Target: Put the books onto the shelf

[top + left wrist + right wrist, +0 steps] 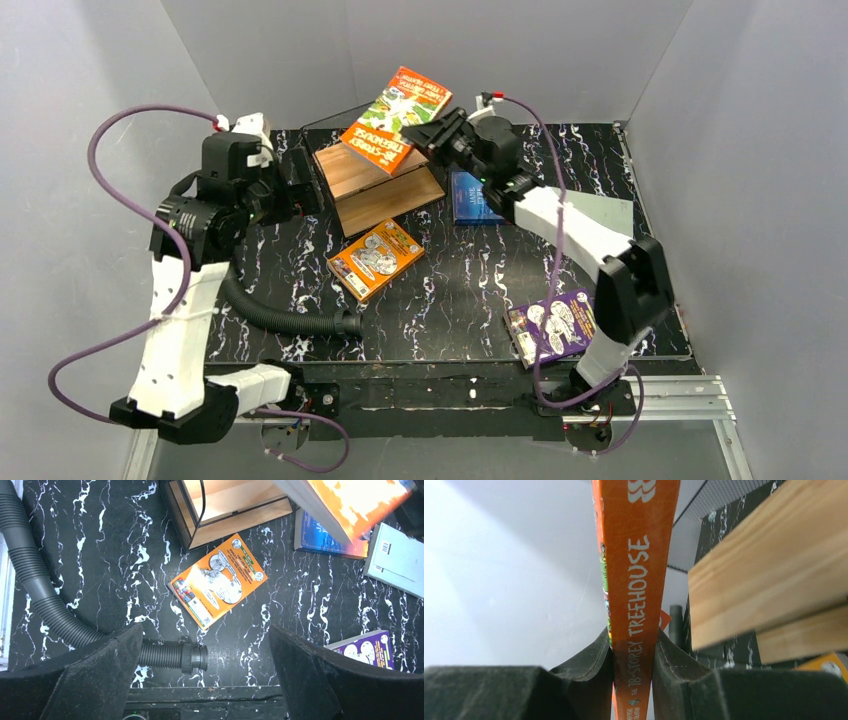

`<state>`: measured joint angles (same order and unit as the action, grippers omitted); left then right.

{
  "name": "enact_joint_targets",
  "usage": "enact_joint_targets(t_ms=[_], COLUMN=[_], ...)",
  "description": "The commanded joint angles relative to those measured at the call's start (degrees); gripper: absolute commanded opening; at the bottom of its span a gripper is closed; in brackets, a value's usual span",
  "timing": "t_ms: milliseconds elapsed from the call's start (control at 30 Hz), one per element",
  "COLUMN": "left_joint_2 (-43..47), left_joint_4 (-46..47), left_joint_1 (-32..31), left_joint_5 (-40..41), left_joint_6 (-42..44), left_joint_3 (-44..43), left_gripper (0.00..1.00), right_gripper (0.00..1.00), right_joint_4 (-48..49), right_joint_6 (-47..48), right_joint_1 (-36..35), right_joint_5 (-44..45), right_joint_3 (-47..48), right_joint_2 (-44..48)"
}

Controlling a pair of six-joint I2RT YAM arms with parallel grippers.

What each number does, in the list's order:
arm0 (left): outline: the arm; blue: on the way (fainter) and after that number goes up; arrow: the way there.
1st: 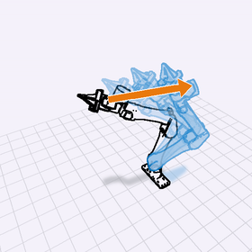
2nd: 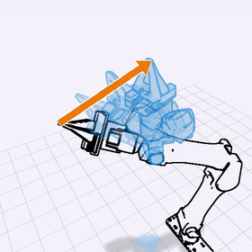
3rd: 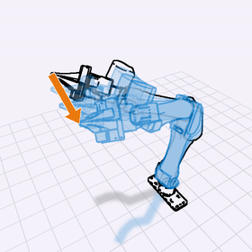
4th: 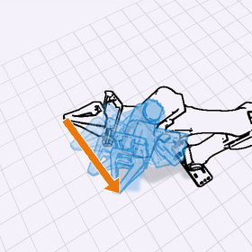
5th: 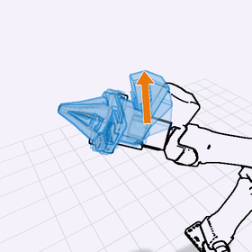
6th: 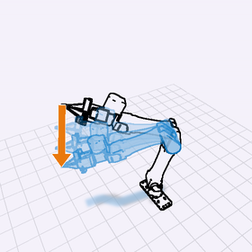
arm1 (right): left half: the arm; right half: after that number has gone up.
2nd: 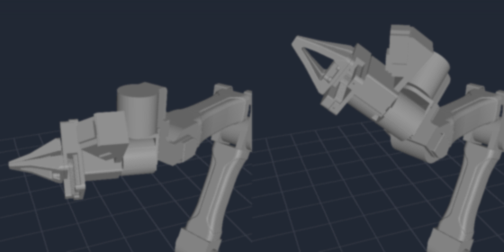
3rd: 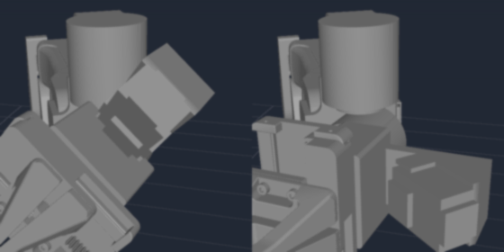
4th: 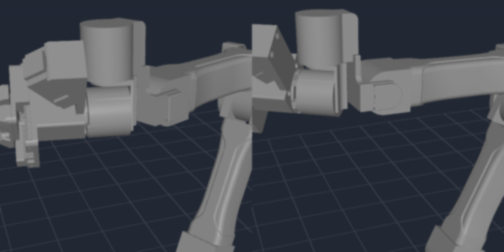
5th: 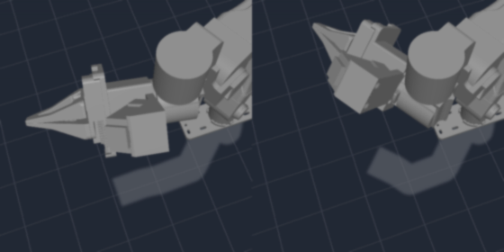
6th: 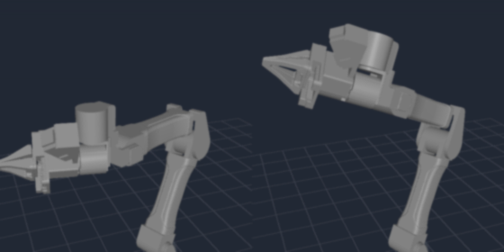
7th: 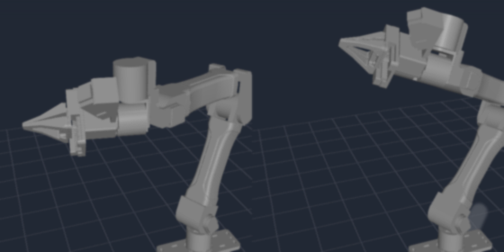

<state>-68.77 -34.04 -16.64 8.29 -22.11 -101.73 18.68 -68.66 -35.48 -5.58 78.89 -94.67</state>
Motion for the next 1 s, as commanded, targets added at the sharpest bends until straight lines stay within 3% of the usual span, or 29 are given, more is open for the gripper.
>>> enact_joint_targets(t_ms=[0,333,700,967], left_joint_2=[3.25,6.86,8.66,8.50], left_joint_4=[-4.10,-6.41,-6.96,-6.91], left_joint_1=[-0.19,-0.20,-0.16,-0.15], left_joint_5=[0.30,2.17,2.69,2.04], left_joint_6=[-0.69,0.31,0.72,-0.07], left_joint_3=[1.13,2.44,5.00,5.80], left_gripper=[0.98,0.98,0.98,0.98], right_gripper=[0.01,0.01,0.01,0.01], right_joint_4=[8.11,-0.80,-8.80,-12.01], right_joint_6=[-5.22,-9.32,-19.79,-20.93], right_joint_1=[-2.32,-8.30,-10.35,-10.93], right_joint_5=[10.92,25.82,31.71,36.59], right_joint_3=[12.33,26.29,27.83,28.15], right_joint_2=[-8.03,-21.10,-25.62,-25.35])
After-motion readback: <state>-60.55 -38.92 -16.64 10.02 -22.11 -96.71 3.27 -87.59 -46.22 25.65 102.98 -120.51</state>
